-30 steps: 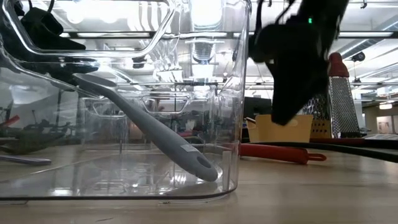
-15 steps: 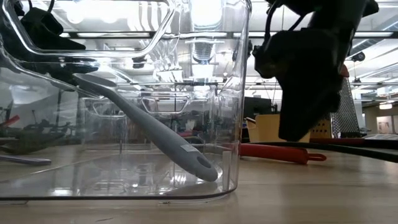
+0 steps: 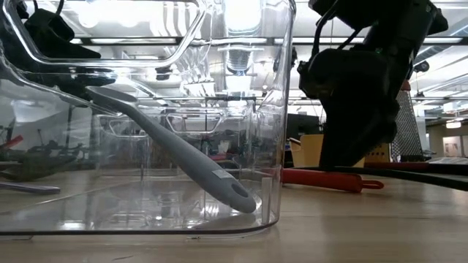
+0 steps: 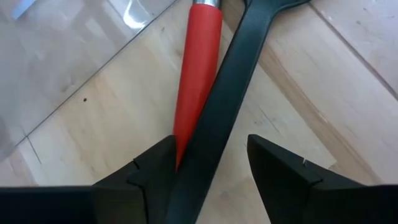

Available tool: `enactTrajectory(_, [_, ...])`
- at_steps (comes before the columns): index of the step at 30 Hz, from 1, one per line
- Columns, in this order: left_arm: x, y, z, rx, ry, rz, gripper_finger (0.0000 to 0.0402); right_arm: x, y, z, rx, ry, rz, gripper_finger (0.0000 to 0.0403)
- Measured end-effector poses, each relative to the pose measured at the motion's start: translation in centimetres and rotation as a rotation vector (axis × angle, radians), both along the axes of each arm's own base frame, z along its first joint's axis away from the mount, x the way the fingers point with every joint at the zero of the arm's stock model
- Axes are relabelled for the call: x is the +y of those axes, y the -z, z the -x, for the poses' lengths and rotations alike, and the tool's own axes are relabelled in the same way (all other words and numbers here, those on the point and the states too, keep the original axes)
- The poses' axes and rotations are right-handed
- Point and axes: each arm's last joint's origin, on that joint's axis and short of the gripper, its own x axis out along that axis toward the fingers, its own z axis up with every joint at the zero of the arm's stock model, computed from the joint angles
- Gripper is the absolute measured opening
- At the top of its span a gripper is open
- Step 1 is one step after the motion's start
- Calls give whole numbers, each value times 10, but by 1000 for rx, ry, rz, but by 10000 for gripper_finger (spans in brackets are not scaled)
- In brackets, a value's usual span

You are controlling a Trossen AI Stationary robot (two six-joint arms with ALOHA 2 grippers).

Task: Pick & Place Kitchen Items
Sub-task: Put the right black serving spoon into the bottom transparent bin

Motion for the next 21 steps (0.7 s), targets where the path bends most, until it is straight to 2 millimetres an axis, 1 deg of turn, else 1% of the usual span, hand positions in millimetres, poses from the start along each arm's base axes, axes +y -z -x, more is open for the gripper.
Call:
enactTrajectory(7, [0,0,0,0,0,0,209,-2,4,2,-6,1,-9,158])
enactTrajectory(16, [0,0,0,0,0,0,209,-3,6,2,-35,-5,-21,80])
enactTrajectory(21, [0,0,0,0,0,0,209,-3,5,1,-40,-18,-12,62])
